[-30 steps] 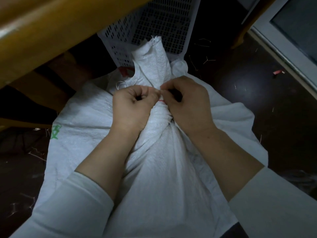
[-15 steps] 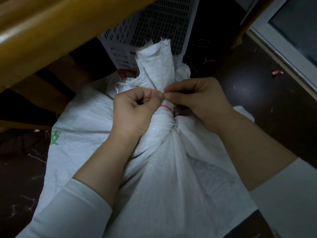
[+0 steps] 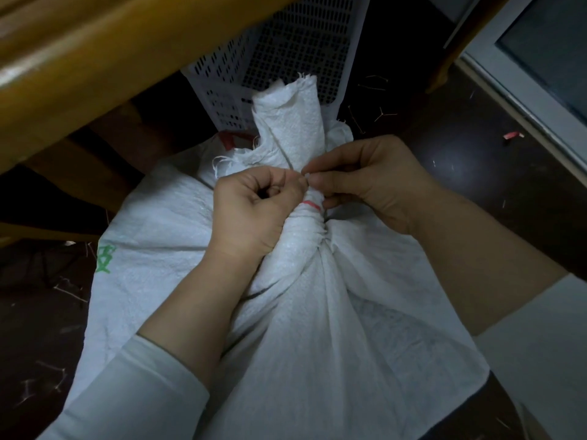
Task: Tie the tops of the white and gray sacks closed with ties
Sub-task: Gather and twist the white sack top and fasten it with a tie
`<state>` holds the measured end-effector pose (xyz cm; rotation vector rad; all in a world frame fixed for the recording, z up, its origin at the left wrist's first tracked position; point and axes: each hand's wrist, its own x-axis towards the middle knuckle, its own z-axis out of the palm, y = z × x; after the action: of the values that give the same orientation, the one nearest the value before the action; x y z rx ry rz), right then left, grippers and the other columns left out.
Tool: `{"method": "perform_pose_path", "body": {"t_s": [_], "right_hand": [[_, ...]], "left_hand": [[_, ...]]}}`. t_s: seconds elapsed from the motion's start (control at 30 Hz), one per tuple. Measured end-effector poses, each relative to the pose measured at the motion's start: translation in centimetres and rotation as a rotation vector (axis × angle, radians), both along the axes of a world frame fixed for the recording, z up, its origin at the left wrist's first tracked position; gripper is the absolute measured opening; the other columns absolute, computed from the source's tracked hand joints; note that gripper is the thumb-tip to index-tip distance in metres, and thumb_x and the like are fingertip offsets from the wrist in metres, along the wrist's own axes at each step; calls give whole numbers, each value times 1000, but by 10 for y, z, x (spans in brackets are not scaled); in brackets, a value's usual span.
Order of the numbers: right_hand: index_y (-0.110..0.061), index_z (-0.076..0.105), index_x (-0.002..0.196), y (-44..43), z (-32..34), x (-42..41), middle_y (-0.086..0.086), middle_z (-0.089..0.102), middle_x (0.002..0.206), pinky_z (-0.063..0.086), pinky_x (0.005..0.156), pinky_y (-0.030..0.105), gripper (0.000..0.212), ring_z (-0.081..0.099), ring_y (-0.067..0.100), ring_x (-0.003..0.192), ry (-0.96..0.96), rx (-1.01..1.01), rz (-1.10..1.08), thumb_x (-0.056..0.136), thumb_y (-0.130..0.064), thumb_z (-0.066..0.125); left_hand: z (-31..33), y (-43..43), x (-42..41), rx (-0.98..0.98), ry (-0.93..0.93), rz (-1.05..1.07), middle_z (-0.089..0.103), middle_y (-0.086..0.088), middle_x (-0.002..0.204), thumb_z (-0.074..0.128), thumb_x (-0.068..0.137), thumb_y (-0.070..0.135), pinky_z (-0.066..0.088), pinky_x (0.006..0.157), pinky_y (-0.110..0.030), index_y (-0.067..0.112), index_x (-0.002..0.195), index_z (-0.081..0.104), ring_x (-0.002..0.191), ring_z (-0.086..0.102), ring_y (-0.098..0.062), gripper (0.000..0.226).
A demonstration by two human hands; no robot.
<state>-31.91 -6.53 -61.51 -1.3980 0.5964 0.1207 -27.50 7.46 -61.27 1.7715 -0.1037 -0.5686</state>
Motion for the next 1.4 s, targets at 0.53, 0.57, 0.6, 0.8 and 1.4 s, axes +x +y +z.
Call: {"method": "perform_pose_path", "body": {"t_s": [0.53, 0.57, 0.6, 0.8, 1.4], "right_hand": [[-4, 67, 76, 3, 33, -6, 5, 66, 69, 59, 59, 23, 9, 64, 8, 55, 64, -308, 181, 74, 4, 72], [-3, 67, 76, 3, 34, -6, 6, 66, 69, 59, 59, 22, 9, 64, 8, 54, 72, -309, 196, 74, 5, 72], [-3, 68, 76, 3, 35, -5, 6, 67, 69, 59, 59, 22, 10, 65, 9, 55, 76, -307, 212, 74, 5, 71], [-4, 69, 74, -4, 34, -8, 8, 70, 66, 59, 60, 22, 16, 68, 11, 57, 85, -182, 240, 73, 11, 68], [-15, 64, 76, 8, 20, -24, 0, 59, 74, 54, 56, 13, 19, 62, 2, 54, -140, -373, 33, 84, 2, 61]], "left_hand": [[6, 6, -14, -168, 53, 7, 65, -14, 72, 65, 79, -7, 54, 73, -18, 13, 84, 64, 71, 60, -19, 21], [6, 6, -14, -186, 56, 14, 63, -10, 71, 65, 78, -9, 54, 73, -17, 14, 85, 61, 71, 59, -18, 24], [6, 5, -14, -197, 56, 14, 62, -9, 70, 64, 77, -10, 54, 73, -18, 14, 84, 58, 71, 59, -19, 26], [6, 5, -11, -191, 56, -21, 66, 5, 59, 68, 73, -12, 56, 73, -19, 14, 81, 57, 62, 64, -5, 29], [16, -1, -10, -134, 86, -84, 71, -24, 83, 70, 78, 3, 54, 85, -44, 4, 88, 72, 84, 68, -37, 10]]}}
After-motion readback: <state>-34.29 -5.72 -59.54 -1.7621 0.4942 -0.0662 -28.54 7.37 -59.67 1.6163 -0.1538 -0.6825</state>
